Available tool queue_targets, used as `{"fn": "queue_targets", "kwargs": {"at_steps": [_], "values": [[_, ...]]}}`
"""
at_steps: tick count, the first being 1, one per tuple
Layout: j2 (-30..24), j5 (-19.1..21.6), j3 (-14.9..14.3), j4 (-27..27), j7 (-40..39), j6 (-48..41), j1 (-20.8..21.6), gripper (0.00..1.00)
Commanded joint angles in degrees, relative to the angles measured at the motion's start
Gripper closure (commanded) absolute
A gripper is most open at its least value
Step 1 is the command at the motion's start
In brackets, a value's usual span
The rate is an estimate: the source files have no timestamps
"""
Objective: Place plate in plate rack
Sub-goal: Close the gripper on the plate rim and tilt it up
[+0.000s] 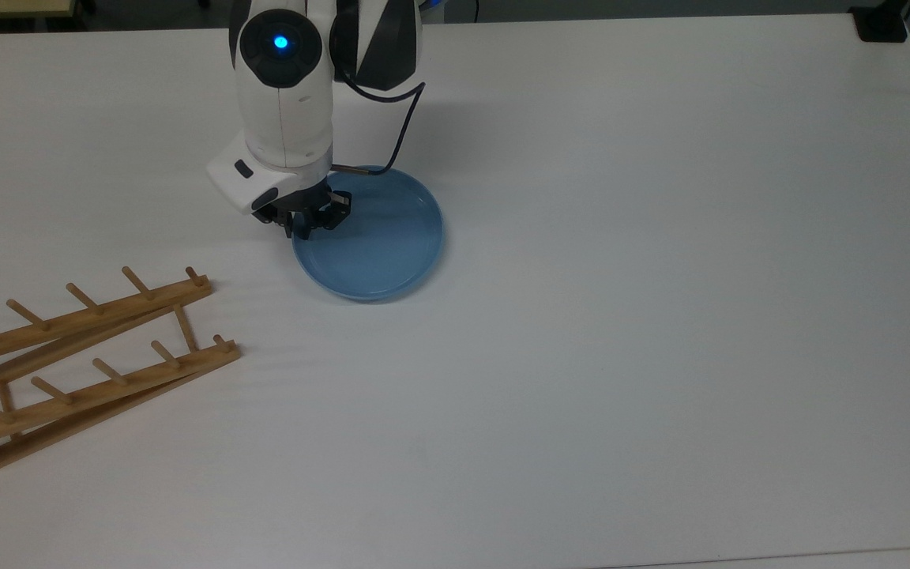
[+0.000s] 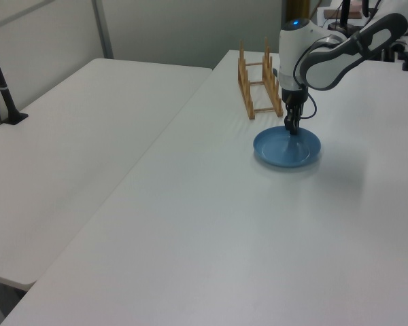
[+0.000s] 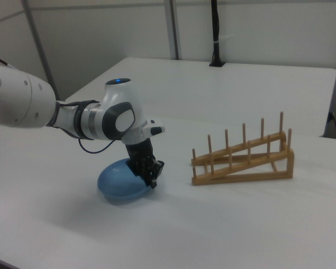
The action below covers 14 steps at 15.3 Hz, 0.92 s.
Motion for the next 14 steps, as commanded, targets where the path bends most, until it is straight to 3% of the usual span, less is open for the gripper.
{"fn": "queue_targets", "kwargs": {"at_steps": [1, 14], "values": [[-3.06, -0.45, 0.4, 0.56, 1.67, 0.41, 0.54, 1.0], [-7.64, 2.62, 0.48, 6.61, 1.93, 0.41, -0.17, 1.0]]}}
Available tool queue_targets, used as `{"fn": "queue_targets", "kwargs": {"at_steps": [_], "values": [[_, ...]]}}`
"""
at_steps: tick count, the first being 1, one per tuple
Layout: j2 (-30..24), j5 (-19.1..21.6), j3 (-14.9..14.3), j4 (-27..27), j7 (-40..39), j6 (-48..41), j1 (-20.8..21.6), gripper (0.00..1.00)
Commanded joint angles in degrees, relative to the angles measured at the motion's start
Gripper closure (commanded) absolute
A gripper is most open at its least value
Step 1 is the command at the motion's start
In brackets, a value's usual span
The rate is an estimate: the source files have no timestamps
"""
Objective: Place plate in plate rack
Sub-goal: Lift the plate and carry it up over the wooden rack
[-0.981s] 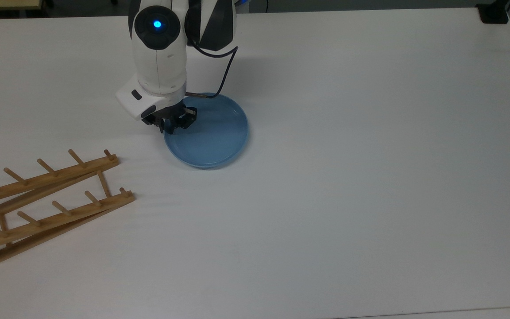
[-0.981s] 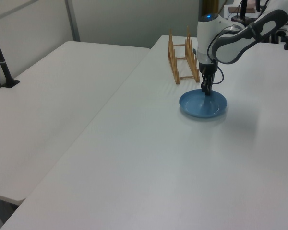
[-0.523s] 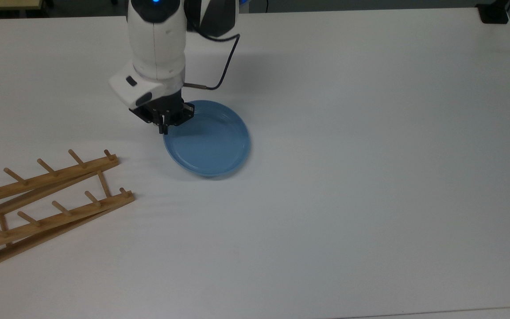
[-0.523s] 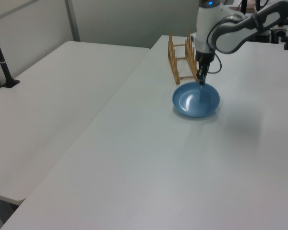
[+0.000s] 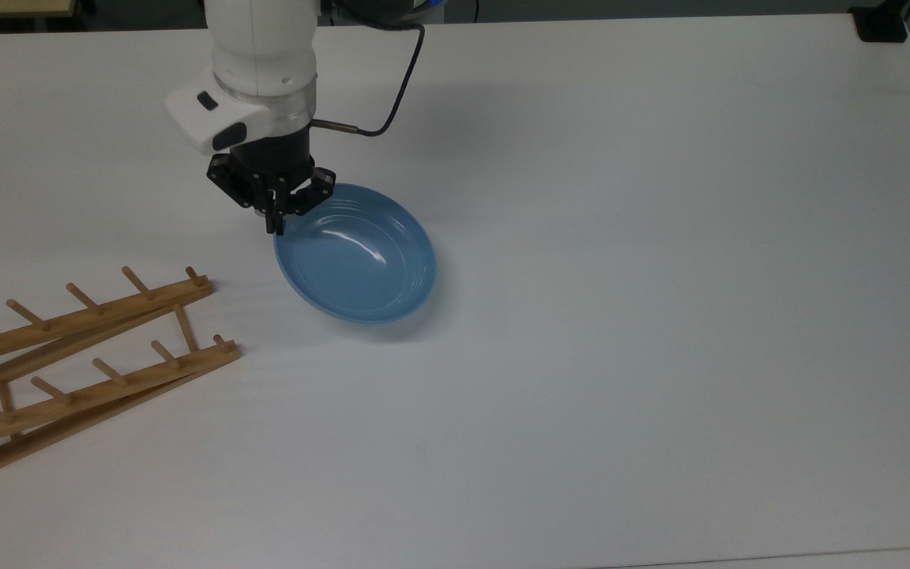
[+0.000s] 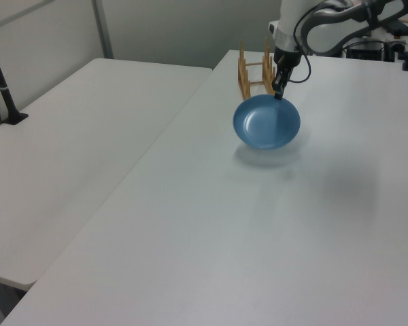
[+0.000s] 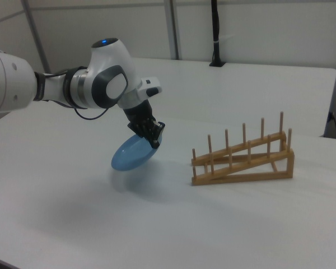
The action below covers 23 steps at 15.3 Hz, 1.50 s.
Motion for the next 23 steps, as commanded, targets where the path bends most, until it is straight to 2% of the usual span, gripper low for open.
{"fn": "queue_targets", "kwargs": {"at_steps": [1, 3, 8, 12, 16, 18, 23], "values": [[-1.87, 1.29, 0.0, 1.3, 0.94, 0.5, 0.09, 1.0], [-2.22, 1.29, -0.08, 2.97, 1.73, 1.46, -0.17, 1.0], [-4.6, 1.11, -0.7, 2.8, 1.65, 11.56, -3.77, 1.0], [-5.04, 0.06, -0.88, 2.8, 1.21, 23.14, -7.19, 1.0], [-4.78, -3.36, -1.93, 2.54, 1.3, 32.99, -10.8, 1.0], [-4.16, -3.98, -3.59, 2.1, 1.21, 38.88, -12.21, 1.0], [-1.7, -4.34, -10.53, 2.36, 1.3, 48.3, -12.65, 1.0]]}}
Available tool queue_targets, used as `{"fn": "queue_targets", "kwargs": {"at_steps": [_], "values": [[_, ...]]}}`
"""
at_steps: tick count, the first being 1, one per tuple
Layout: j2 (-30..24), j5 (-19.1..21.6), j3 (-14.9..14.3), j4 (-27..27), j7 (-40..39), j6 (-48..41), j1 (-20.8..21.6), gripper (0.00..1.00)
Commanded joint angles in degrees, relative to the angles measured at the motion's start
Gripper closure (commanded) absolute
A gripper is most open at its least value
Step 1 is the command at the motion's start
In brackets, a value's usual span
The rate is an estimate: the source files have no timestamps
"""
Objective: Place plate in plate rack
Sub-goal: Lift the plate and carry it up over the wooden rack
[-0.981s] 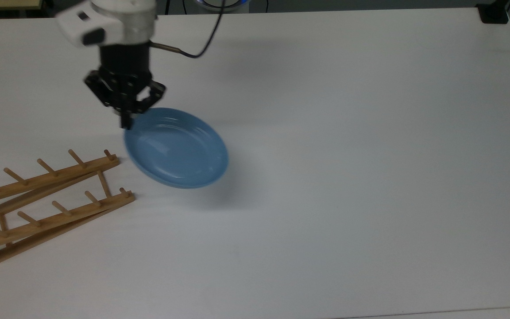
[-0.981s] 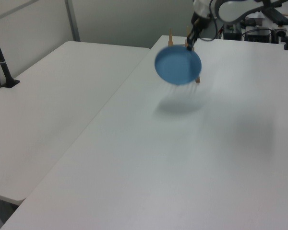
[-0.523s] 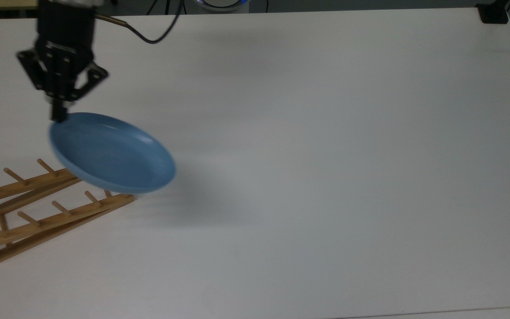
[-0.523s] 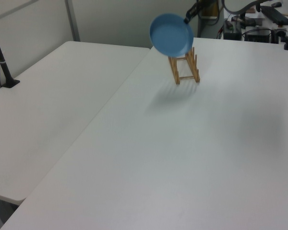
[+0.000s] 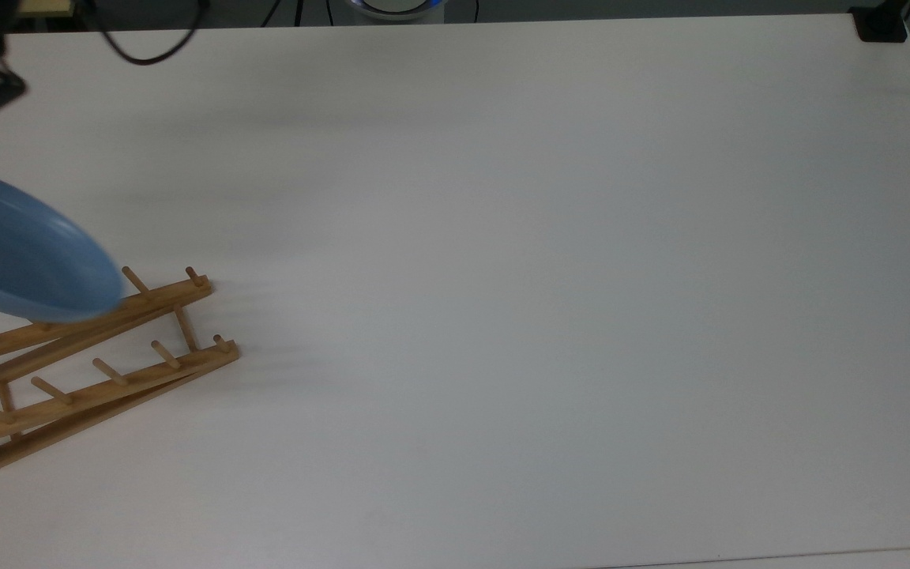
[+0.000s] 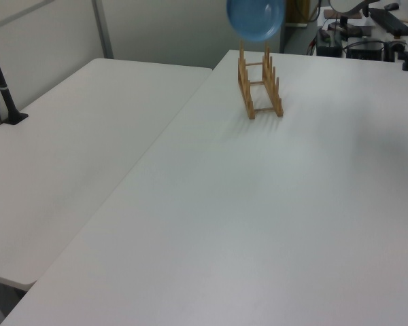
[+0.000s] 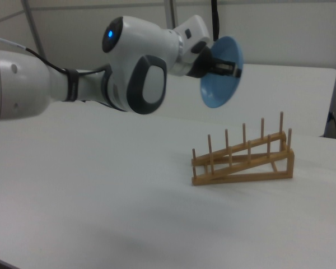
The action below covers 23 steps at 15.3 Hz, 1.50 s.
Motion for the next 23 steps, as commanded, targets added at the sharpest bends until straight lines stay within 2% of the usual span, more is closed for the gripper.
{"fn": "queue_targets", "kwargs": {"at_steps": [1, 3, 7, 11, 14, 18, 21, 23], "values": [[1.29, -1.4, -4.79, -0.92, 0.22, 6.59, 0.28, 1.0], [2.17, -1.31, -6.02, -0.93, 0.22, 8.61, -0.16, 1.0], [2.43, -1.13, -6.46, -1.97, 0.57, 15.55, -2.53, 1.0], [3.57, -1.04, -8.75, -3.21, 0.4, 23.1, -2.45, 1.0], [6.73, -0.87, -9.63, -2.69, 0.31, 27.16, -2.18, 1.0], [10.42, -0.08, -9.81, 0.38, 0.4, 27.34, -1.92, 1.0], [12.97, 3.34, -9.72, 3.63, 0.4, 27.34, -1.83, 1.0], [14.03, 3.88, -9.81, 3.91, 0.31, 27.43, -0.78, 1.0]]}}
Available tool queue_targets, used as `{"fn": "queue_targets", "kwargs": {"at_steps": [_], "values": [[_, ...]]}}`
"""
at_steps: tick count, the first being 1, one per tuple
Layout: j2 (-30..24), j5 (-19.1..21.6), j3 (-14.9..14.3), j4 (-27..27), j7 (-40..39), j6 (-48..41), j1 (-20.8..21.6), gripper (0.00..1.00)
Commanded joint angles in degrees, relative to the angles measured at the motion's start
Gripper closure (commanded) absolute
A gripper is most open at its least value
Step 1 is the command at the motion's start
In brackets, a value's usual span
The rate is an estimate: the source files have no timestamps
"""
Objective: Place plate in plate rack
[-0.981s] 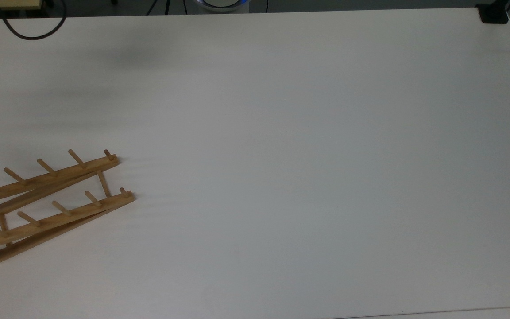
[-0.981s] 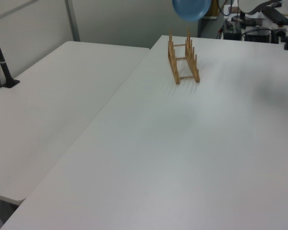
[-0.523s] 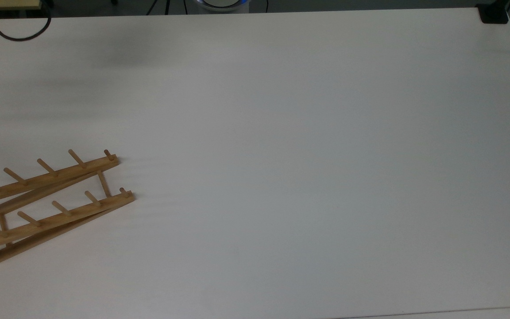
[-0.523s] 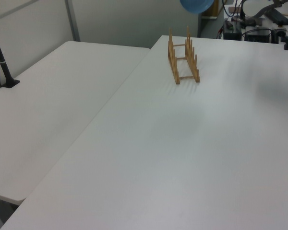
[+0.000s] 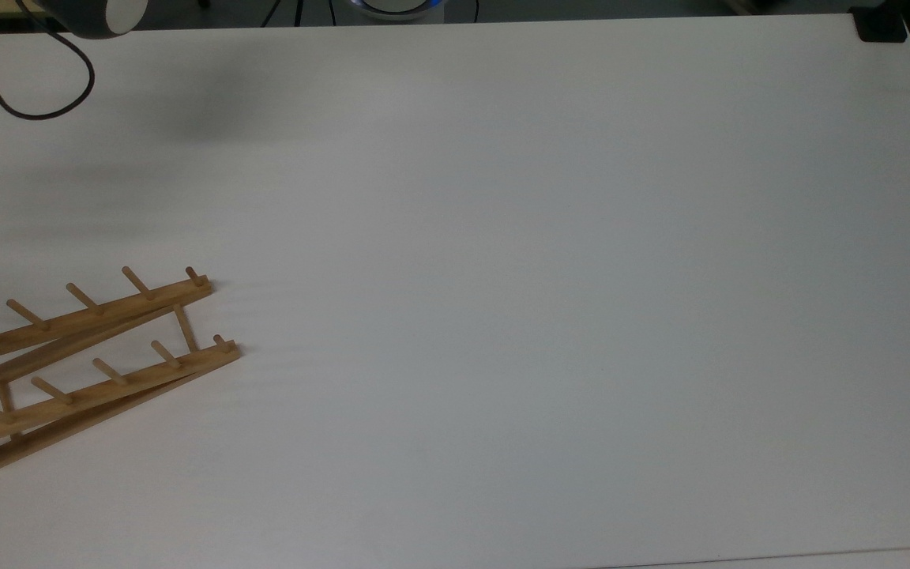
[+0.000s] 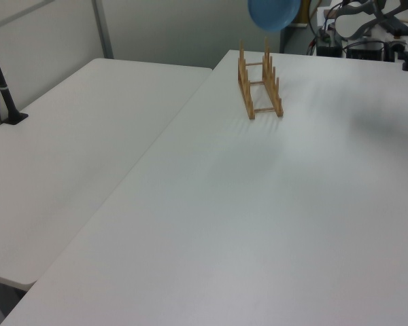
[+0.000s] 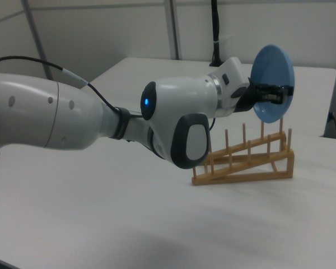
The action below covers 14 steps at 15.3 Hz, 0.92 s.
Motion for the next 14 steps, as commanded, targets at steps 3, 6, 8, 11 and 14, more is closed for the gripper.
{"fn": "queue_targets", "kwargs": {"at_steps": [3, 6, 8, 11, 14], "values": [[3.07, 1.97, -1.23, 2.7, 0.31, 1.44, 2.68, 1.0], [3.95, 2.76, -1.23, 2.7, 0.31, 1.53, 3.64, 1.0], [4.3, 2.85, -1.23, 2.53, 0.31, 1.53, 4.35, 1.0], [5.35, 2.85, -1.23, 2.53, 0.31, 1.44, 4.79, 1.0], [6.5, 3.03, -2.72, 2.7, 0.31, 1.53, 5.4, 1.0]]}}
